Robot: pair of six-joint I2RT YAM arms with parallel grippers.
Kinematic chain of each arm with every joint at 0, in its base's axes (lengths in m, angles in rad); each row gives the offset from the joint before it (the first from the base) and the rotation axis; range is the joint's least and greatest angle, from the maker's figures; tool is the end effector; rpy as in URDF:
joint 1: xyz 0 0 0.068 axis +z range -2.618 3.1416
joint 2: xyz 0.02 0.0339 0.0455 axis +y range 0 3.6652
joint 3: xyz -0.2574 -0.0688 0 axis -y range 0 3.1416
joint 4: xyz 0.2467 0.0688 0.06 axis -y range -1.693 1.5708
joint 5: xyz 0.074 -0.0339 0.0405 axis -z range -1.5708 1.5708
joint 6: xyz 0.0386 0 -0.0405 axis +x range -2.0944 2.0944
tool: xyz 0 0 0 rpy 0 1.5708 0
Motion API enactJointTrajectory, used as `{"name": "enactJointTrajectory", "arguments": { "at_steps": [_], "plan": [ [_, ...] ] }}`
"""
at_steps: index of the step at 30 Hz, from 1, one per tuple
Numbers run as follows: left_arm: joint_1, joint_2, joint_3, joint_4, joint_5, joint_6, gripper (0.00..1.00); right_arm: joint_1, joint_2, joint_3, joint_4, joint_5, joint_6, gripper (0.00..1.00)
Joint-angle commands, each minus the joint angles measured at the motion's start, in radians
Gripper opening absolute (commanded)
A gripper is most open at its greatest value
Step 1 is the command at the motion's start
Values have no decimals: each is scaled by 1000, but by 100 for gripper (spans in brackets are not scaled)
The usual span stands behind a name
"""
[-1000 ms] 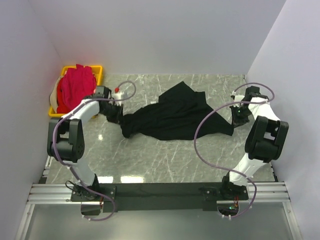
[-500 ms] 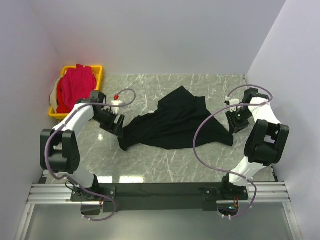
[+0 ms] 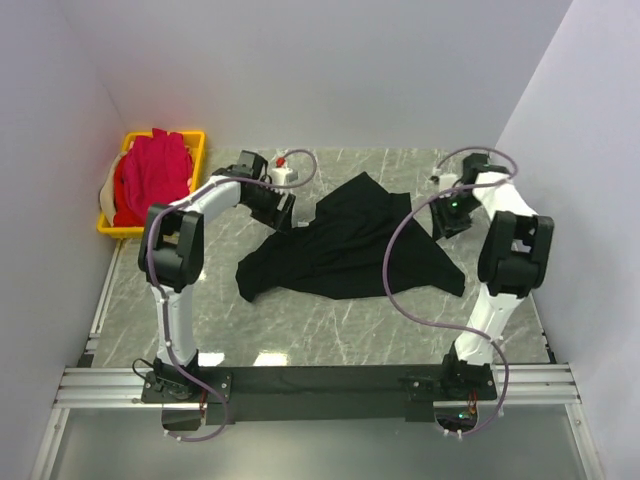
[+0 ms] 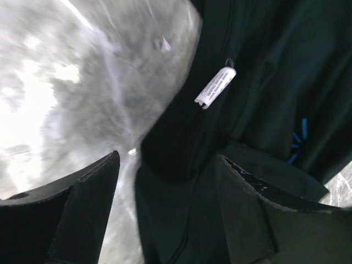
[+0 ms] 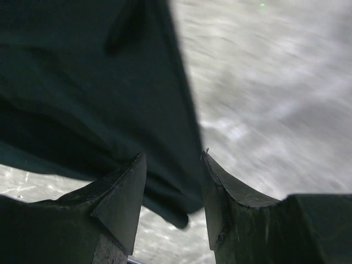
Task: Fold and stack the t-shirts
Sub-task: Flatten the tshirt out
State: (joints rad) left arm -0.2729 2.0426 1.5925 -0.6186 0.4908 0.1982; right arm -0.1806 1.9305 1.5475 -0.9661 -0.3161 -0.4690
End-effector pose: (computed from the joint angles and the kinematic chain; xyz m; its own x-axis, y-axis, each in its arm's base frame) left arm 0.4161 -0.1354 0.1948 -0.7378 0.3868 -0.5532 0.6134 0.7262 -0.3103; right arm 0.3821 -0.0576 0.2099 -0.9028 -0.2719 -0.3332 -0.3415 0.9242 0.1711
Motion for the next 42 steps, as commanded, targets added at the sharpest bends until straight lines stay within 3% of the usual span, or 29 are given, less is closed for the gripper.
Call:
{"name": "enactJointTrajectory", "arguments": {
  "at_steps": [1, 6, 8, 11, 12, 17, 27, 29, 30, 34, 42],
  "plan": [
    [-5, -2, 6, 6, -5, -39, 75, 69, 31, -20, 36, 27, 36, 52],
    [4, -10, -80, -39, 48, -19, 50, 98, 100, -69, 56, 84, 43, 50],
    [36, -41, -136, -38, 58, -16, 34, 98, 119, -72, 50, 113, 47, 46],
    [114, -97, -196, -18, 57, -31, 2, 98, 128, -78, 52, 146, 53, 39],
    [141, -113, -209, -9, 46, -54, 0, 98, 128, -79, 50, 152, 52, 39],
    [270, -165, -269, 62, -12, -132, 0, 95, 107, -104, 81, 186, 50, 39],
    [328, -237, -390, 42, -121, -281, 2, 47, -99, -168, 71, 192, -37, 40],
    [328, -246, -393, 1, -24, -247, 16, 24, -167, -181, 49, 125, -68, 44],
    [330, -265, -402, -19, 10, -180, 34, 20, -194, -185, 17, 95, -113, 49],
    [330, -439, -454, -23, 92, -66, 70, 23, -301, -242, -26, 52, -194, 60],
    [334, -596, -503, -164, 201, 161, 72, 101, -404, -401, 59, 120, -235, 60]
  ]
}}
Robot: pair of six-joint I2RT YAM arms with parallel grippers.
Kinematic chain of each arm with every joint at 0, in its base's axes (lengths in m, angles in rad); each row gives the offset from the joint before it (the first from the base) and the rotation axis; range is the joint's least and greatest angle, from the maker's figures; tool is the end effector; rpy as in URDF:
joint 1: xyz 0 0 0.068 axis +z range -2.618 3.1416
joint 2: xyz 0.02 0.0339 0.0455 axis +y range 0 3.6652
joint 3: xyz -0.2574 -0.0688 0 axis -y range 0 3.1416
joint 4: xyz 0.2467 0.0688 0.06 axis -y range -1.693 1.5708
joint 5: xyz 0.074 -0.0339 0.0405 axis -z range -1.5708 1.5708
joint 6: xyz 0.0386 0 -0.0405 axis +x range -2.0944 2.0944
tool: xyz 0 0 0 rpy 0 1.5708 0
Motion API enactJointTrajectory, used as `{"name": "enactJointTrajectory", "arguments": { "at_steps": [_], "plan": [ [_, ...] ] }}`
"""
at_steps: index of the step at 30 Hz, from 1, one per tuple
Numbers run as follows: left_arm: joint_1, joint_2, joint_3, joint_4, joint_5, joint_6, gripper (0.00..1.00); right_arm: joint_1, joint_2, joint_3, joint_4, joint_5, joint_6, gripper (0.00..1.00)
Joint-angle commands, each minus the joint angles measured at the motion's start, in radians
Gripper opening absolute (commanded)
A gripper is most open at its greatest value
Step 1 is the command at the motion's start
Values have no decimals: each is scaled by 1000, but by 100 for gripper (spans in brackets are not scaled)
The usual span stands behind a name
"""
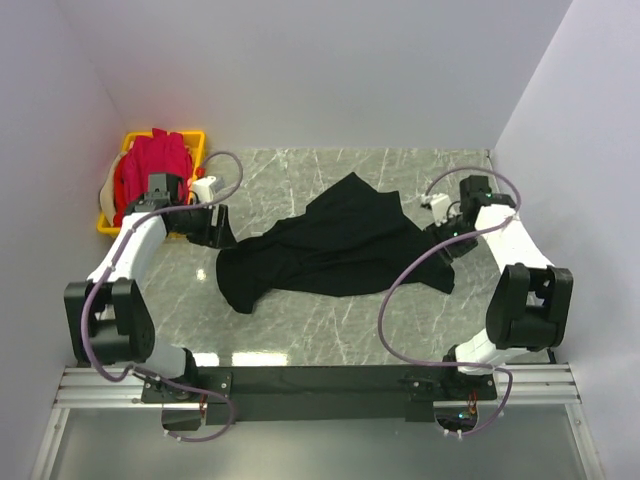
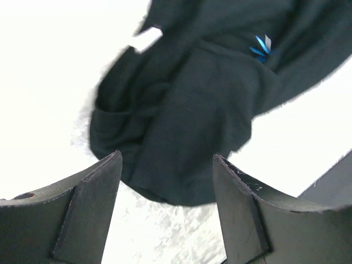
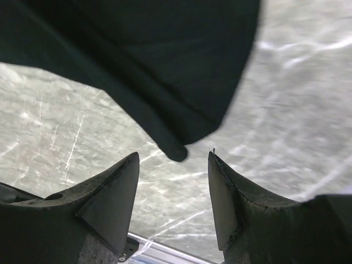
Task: Fold and stack the t-shirts
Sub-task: Flatten the tshirt out
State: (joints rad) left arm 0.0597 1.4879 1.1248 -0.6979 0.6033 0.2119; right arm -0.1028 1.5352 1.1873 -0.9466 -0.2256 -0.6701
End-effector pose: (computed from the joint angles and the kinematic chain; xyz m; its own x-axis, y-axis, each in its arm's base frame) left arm 0.3030 -0.0038 0.2461 -0.8040 0.1254 -0.5812 0.4054 0.8307 -0.3815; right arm 0.2930 -0.0215 0.2356 -0.7745 -0.5286 -0.3475 -0.5635 0.8261 -0.0008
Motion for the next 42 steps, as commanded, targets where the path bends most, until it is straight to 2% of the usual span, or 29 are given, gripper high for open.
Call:
{"name": "enactJointTrajectory", "arguments": {
  "at_steps": [1, 8, 11, 13, 14, 16, 17, 18, 20, 23, 27, 28, 29, 31, 33, 34, 35, 38, 40, 42],
  "plan": [
    [0, -61, -54, -98, 110, 162, 72, 41, -7, -63, 52, 37, -33, 60],
    [2, -83, -88, -152, 167, 217, 73, 98, 54, -140, 141, 77, -16, 56],
    [2, -84, -105, -178, 162, 267, 74, 123, 78, -164, 175, 106, -31, 54],
    [0, -113, -141, -199, 161, 352, 74, 123, 91, -179, 180, 111, -46, 50],
    [0, -130, -160, -206, 161, 436, 74, 123, 92, -186, 180, 111, -55, 37],
    [2, -202, -227, -193, 141, 506, 74, 123, 85, -201, 178, 109, -62, 21],
    [0, -227, -249, -198, 132, 596, 74, 123, 79, -204, 174, 106, -63, 3],
    [0, -248, -267, -202, 112, 639, 73, 121, 69, -204, 167, 104, -62, 0],
    [0, -297, -318, -203, 93, 746, 73, 123, 31, -203, 160, 103, -60, 0],
    [-23, -325, -364, -160, 69, 808, 73, 117, -23, -187, 146, 89, -36, 0],
    [-130, -350, -427, -11, 4, 756, 74, 107, -70, -134, 108, 66, -5, 0],
    [-186, -362, -460, 21, -37, 742, 74, 109, -85, -124, 101, 66, 0, 0],
    [-216, -373, -482, 122, -65, 691, 74, 109, -90, -117, 86, 66, 4, 0],
    [-274, -382, -531, 188, -115, 673, 74, 82, -99, -94, 74, 65, 6, 0],
    [-326, -362, -560, 276, -170, 640, 67, 74, -109, -77, 57, 62, 7, 0],
    [-334, -350, -560, 279, -187, 639, 61, 71, -115, -72, 52, 60, 9, 0],
    [-337, -336, -554, 273, -203, 641, 40, 66, -119, -68, 48, 61, 7, 0],
    [-308, -325, -496, 229, -214, 595, 6, 57, -127, -57, 45, 78, 10, 0],
    [-218, -336, -407, 181, -173, 577, 1, 54, -124, -42, 45, 77, 14, 0],
    [-132, -319, -274, 132, -93, 563, 1, 54, -116, -20, 49, 72, 26, 0]
  ]
}}
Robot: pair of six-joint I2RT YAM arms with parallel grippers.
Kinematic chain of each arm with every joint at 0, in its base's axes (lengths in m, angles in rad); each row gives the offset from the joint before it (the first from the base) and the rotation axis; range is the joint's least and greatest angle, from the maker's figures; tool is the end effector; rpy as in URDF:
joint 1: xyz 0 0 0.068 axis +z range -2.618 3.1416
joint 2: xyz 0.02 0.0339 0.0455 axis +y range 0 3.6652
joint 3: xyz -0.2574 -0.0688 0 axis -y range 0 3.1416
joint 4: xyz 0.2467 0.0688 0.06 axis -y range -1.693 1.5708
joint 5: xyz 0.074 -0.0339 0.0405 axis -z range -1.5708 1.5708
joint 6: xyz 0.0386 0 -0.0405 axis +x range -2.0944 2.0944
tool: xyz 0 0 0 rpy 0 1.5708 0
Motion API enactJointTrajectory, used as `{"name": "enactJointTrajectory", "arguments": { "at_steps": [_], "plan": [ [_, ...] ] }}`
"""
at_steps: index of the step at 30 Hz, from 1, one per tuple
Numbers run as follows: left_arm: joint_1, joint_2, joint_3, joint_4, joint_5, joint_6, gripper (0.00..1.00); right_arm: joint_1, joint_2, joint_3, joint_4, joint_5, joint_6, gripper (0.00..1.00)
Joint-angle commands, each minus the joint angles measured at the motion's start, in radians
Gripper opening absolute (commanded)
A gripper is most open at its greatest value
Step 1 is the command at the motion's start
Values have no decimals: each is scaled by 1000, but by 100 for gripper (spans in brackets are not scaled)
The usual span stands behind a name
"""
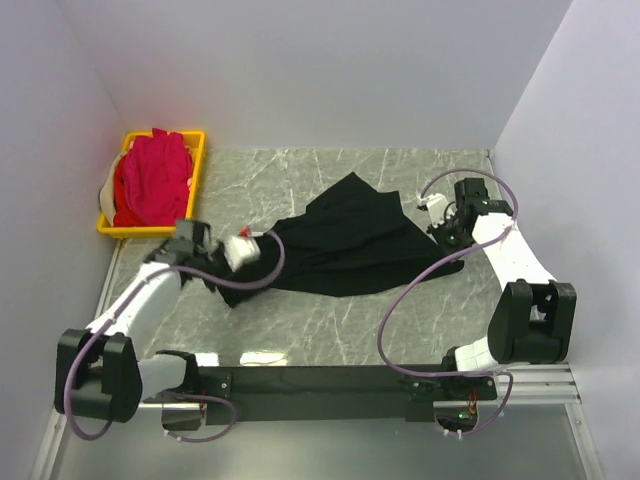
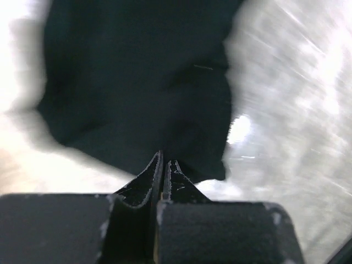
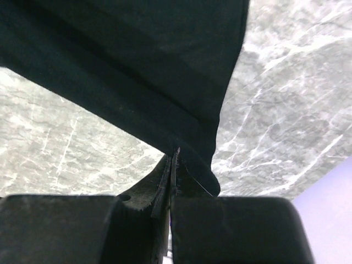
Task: Fold and stack the t-shirts
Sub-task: Flatten the tshirt out
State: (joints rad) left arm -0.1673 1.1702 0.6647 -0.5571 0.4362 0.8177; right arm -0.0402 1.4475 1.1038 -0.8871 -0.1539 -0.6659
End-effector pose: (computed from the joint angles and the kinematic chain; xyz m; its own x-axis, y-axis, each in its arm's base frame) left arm 0.2118 -0.0523 0.1883 -0.3311 0.7265 -0.6021 0.8703 0.4817 0.1026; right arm 0.2782 -0.0053 0.2366 -0.7337 -0.5814 -0.3515 -0.5909 0.8015 -0.0924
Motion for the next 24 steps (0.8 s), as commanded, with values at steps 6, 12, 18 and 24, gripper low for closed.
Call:
{"name": "enactJointTrajectory", "arguments": {
  "at_steps": [6, 12, 18, 24],
  "plan": [
    [82, -16, 314, -318, 223, 122, 1, -15, -6, 111, -33, -9, 19, 0],
    [-30, -115, 152, -454, 194, 236, 0, -27, -45, 58, -41, 7, -9, 0],
    [-60, -162, 33, -483, 90, 299, 0, -43, -52, 18, -53, 14, -35, 0],
    [-57, -162, 45, -446, 101, 207, 39, -43, -35, -7, -70, -6, -46, 0]
  ]
}}
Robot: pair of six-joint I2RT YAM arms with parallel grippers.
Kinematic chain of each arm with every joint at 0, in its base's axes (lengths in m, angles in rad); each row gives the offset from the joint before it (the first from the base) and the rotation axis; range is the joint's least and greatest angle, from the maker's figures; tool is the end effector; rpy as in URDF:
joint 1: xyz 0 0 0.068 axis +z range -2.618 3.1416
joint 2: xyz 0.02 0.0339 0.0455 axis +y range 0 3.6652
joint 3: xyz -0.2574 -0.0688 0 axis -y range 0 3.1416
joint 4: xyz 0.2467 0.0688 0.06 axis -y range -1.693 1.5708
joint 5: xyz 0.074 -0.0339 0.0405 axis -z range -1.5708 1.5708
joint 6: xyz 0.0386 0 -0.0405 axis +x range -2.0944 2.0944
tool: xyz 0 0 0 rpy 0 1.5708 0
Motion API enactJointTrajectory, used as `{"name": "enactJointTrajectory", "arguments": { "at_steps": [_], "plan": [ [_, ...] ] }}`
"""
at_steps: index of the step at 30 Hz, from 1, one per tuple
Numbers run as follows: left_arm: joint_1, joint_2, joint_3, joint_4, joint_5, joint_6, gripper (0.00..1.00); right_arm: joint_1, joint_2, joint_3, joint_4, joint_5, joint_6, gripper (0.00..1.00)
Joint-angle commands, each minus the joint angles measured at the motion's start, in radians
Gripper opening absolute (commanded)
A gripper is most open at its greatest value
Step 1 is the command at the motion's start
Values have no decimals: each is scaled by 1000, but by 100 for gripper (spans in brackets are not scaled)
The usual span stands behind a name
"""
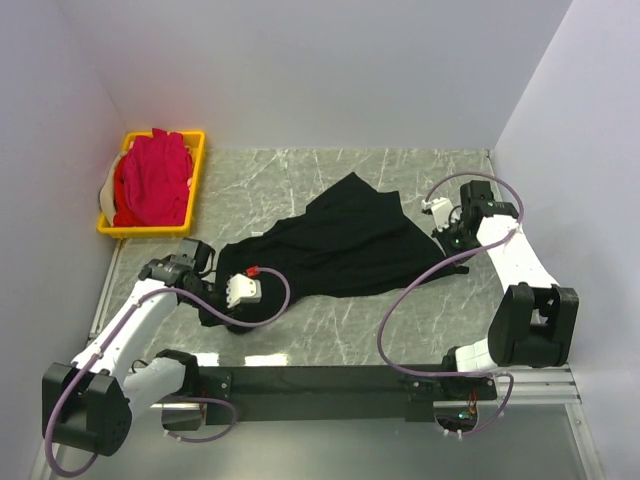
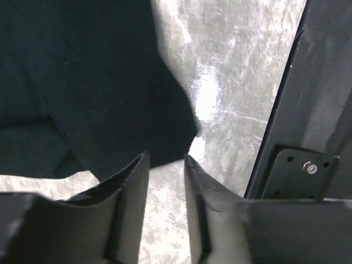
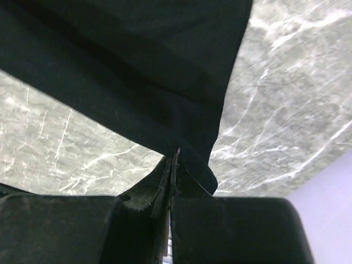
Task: Fold and stack the t-shirts
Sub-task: Flatten the tshirt out
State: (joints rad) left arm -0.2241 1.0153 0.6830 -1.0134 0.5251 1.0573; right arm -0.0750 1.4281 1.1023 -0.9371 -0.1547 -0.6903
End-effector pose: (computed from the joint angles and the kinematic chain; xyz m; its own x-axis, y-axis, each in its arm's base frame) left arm 0.1527 -0.0546 0.2037 -0.2043 0.8196 -0.5353 0.9759 0.2135 -0.0456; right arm 0.2700 -0.0143 0.2393 -0.7502 -0.5746 -0.3272 -0.5839 0.8079 -0.0798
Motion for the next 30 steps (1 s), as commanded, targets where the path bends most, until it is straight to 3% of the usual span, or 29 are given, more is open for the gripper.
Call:
{"name": "enactJointTrajectory", "arguments": {
  "at_steps": [1, 4, 6, 7, 8, 9, 18, 23, 30],
  "plan": [
    [5, 3, 35, 21, 13, -61, 44, -8, -14, -7, -26, -9, -25, 0],
    [71, 63, 73, 106, 38, -152, 48, -6, -11, -15, -31, -19, -26, 0],
    [101, 142, 119, 151, 62, -219, 61, -6, -5, -19, -29, -19, -25, 0],
    [101, 172, 136, 174, 72, -285, 63, -6, -5, -21, -29, -19, -25, 0],
    [101, 201, 154, 215, 84, -319, 74, -6, -3, -22, -28, -22, -25, 0],
    [101, 248, 185, 248, 119, -400, 75, -6, -1, -24, -25, -22, -25, 0],
    [68, 505, 269, 435, 144, -605, 74, -5, 12, -10, -25, -34, -14, 0],
    [66, 629, 317, 386, 188, -591, 72, -6, 18, -5, -25, -34, -14, 0],
    [54, 646, 293, 309, 201, -540, 70, -6, 20, -4, -22, -29, -18, 0]
  ]
}}
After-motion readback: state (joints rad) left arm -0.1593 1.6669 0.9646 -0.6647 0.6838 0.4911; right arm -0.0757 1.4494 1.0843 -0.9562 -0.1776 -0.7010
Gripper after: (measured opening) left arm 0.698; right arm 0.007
